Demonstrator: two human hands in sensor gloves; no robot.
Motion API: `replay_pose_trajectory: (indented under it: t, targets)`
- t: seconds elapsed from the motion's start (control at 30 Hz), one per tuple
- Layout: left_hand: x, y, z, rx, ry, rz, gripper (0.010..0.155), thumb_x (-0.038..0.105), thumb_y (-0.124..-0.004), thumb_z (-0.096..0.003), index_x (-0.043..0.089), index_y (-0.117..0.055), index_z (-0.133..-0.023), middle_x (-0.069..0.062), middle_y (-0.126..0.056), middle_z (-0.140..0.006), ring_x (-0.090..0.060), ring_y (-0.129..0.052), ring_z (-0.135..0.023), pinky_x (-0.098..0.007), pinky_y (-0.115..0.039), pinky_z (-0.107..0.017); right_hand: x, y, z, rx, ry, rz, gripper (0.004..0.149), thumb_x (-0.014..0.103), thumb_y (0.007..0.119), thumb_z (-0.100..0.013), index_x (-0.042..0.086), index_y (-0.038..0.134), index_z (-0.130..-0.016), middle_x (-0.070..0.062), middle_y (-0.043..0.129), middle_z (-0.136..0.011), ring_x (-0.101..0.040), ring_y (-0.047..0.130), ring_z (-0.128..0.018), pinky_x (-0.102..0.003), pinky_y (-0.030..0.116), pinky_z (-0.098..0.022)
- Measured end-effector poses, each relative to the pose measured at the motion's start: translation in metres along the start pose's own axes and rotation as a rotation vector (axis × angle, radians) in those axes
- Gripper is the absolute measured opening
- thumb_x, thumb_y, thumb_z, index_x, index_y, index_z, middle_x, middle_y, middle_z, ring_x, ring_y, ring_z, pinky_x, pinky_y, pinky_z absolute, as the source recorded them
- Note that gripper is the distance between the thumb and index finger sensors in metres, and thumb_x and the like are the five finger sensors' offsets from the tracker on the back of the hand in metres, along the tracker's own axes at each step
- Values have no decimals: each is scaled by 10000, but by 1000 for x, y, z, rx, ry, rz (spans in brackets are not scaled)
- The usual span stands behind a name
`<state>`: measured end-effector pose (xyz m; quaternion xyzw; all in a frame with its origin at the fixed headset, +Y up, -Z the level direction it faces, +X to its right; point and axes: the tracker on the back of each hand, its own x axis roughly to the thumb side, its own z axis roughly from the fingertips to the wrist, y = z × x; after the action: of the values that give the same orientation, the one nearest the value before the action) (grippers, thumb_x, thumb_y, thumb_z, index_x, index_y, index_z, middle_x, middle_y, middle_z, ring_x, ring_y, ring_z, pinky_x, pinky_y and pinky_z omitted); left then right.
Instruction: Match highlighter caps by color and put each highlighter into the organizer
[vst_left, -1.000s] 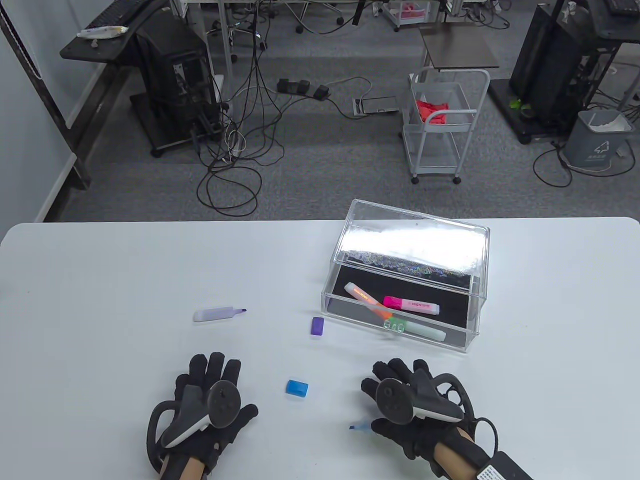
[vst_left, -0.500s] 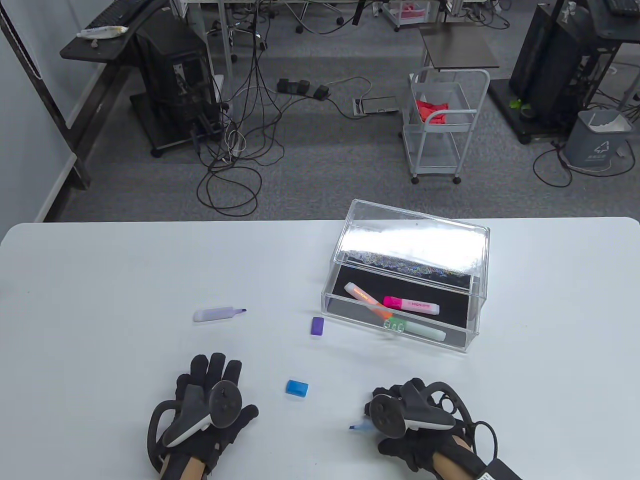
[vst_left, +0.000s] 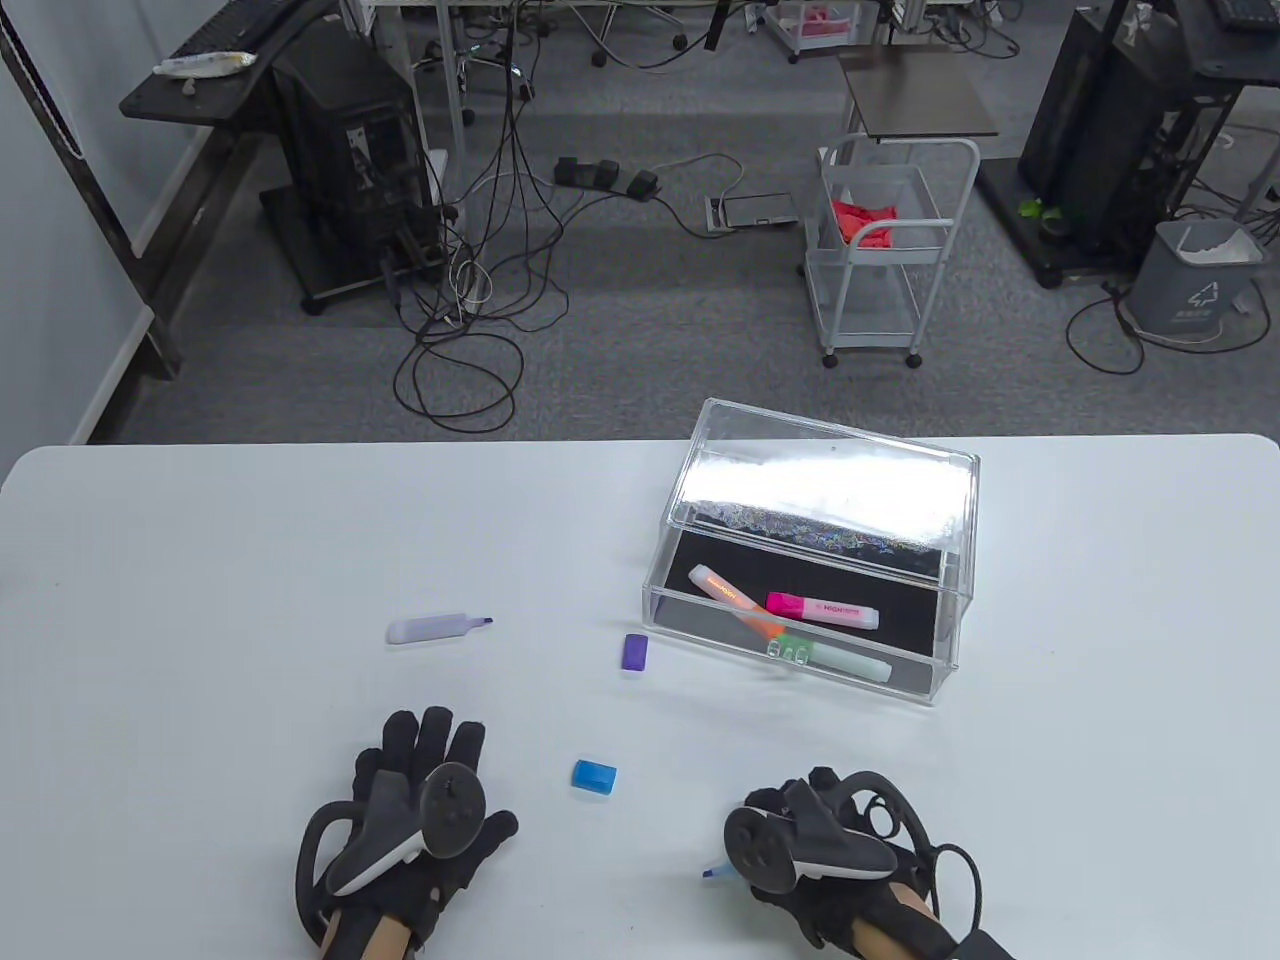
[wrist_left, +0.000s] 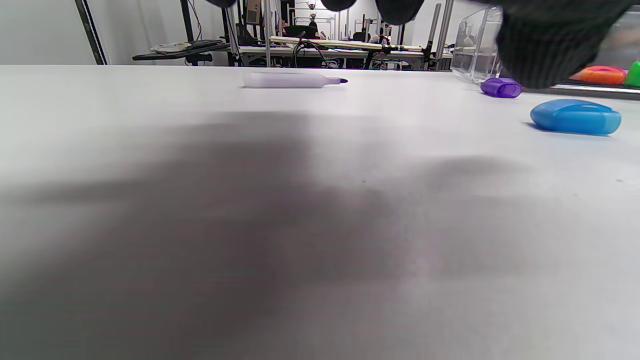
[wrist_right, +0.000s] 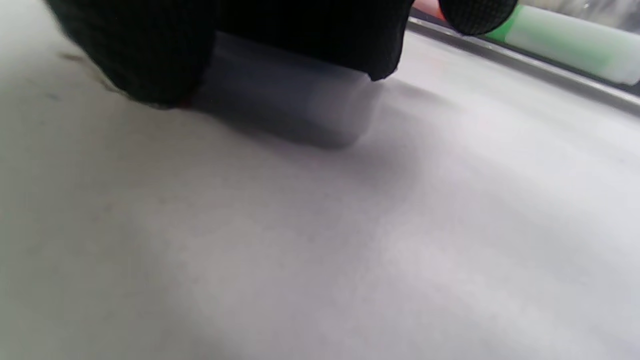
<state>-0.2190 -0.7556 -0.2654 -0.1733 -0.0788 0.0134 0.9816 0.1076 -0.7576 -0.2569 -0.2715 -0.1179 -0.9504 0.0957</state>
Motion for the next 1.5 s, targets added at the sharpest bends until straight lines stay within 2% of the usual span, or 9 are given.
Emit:
replay_pose_trajectory:
  t: [0.2, 0.3, 0.47, 0.67, 0.8, 1.0, 1.17, 1.27, 1.5]
  targets:
    - [1, -1, 0, 1, -3, -3, 917, 729, -560, -584, 260, -88, -1214, -86, 22, -1242, -482, -16, -1157, -678, -223, -816, 9, 1, -1, -19, -27, 73, 560, 402, 850, -393, 198, 718, -898, -93, 736, -970, -307, 845, -839, -631, 604, -669]
    - [1, -1, 0, -1, -3, -5, 916, 728, -558, -585, 260, -86, -1215, -87, 22, -1242, -480, -15, -1158, -677, -223, -818, 11, 1, -4, -23, -2, 100, 578, 409, 760, -411, 159, 633, -916, -126, 741, -951, -303, 871, -807, -631, 637, -651]
    - [1, -1, -1, -8, 1, -5, 914, 728, -559, -584, 261, -88, -1214, -85, 22, -1242, -478, -16, -1160, -676, -226, -820, 7, 1, -5, -45, 30, 72, 587, 413, 693, -427, 152, 543, -931, -115, 743, -925, -314, 890, -796, -631, 656, -637]
    - [2, -1, 0, -8, -3, -7, 913, 727, -558, -586, 263, -85, -1213, -86, 20, -1243, -479, -17, -1159, -676, -225, -820, -1, -4, -2, -132, 57, 44, 526, 358, 677, -442, 195, 515, -915, -75, 731, -871, -275, 920, -729, -605, 701, -601]
    - [3, -2, -1, -11, -7, -12, 916, 727, -560, -584, 261, -86, -1214, -86, 18, -1244, -479, -20, -1161, -676, -229, -821, -2, -11, 2, -151, 84, 50, 520, 348, 675, -444, 205, 513, -917, -72, 723, -873, -262, 912, -707, -585, 720, -579]
    - [6, -4, -3, -25, -11, -34, 916, 725, -567, -585, 260, -90, -1213, -85, -3, -1249, -482, -49, -1170, -675, -255, -827, -5, -18, 7, -195, 95, 65, 508, 326, 712, -443, 223, 529, -906, -57, 730, -852, -201, 902, -567, -491, 786, -441]
    - [9, -3, -1, -21, -34, -21, 915, 720, -583, -585, 258, -108, -1216, -80, -78, -1270, -479, -146, -1198, -672, -292, -834, -10, -18, 7, -219, 120, 64, 511, 306, 735, -440, 223, 549, -909, -63, 730, -881, -201, 894, -578, -491, 786, -445]
    - [15, 0, -2, -12, -71, 10, 901, 704, -616, -589, 253, -156, -1219, -71, -172, -1284, -450, -242, -1221, -614, -335, -857, -14, -22, 9, -231, 139, 39, 518, 293, 751, -438, 209, 565, -914, -70, 743, -886, -206, 893, -584, -495, 783, -450]
    - [55, 19, -17, -17, -157, -125, 861, 653, -712, -585, 280, -265, -1220, -25, -403, -1275, -333, -652, -1194, -525, -591, -853, -22, -23, 11, -261, 178, 22, 514, 291, 756, -438, 205, 590, -917, -79, 747, -908, -212, 890, -596, -499, 780, -460]
